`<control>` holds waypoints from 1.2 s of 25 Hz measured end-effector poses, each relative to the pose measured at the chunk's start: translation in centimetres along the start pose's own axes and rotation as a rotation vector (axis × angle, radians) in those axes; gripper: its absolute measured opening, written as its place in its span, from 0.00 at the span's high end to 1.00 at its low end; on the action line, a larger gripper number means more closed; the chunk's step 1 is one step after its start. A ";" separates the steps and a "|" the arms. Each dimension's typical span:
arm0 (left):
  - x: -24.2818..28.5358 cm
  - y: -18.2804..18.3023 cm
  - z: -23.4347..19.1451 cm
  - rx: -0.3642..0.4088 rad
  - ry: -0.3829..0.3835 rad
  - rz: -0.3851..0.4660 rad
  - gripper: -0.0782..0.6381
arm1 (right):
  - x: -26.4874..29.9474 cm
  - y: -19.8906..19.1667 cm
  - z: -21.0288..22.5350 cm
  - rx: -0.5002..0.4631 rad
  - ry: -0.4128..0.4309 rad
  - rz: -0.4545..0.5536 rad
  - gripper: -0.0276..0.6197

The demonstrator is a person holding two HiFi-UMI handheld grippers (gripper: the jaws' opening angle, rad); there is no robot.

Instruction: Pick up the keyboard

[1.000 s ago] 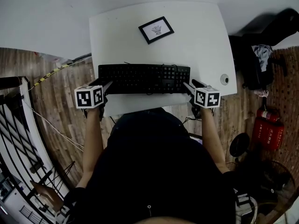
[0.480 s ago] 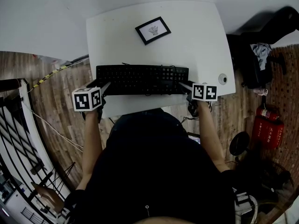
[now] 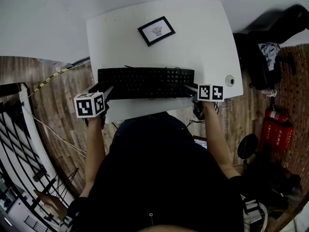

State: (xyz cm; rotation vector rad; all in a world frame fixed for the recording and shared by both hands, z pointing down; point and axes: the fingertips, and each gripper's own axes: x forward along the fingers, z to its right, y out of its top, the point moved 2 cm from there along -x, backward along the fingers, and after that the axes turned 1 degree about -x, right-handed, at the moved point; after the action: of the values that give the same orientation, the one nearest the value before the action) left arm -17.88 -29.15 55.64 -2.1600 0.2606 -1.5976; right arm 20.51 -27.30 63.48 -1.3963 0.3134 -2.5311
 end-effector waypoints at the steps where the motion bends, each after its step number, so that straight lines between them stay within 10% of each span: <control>1: 0.0 0.0 0.1 0.000 0.001 0.000 0.48 | 0.0 0.0 0.0 0.005 0.000 -0.003 0.58; 15: -0.8 1.5 0.5 0.024 -0.016 0.088 0.49 | -1.9 1.4 -0.5 -0.002 -0.078 0.062 0.59; 30: -8.6 9.7 3.1 0.102 -0.072 0.531 0.52 | -13.1 11.6 -6.4 -0.252 -0.114 0.492 0.61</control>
State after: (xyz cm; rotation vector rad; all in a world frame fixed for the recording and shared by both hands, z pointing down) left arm -16.57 -33.62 43.14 -1.8585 0.6528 -1.2005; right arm 23.01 -33.87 46.17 -1.3362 0.8613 -2.0547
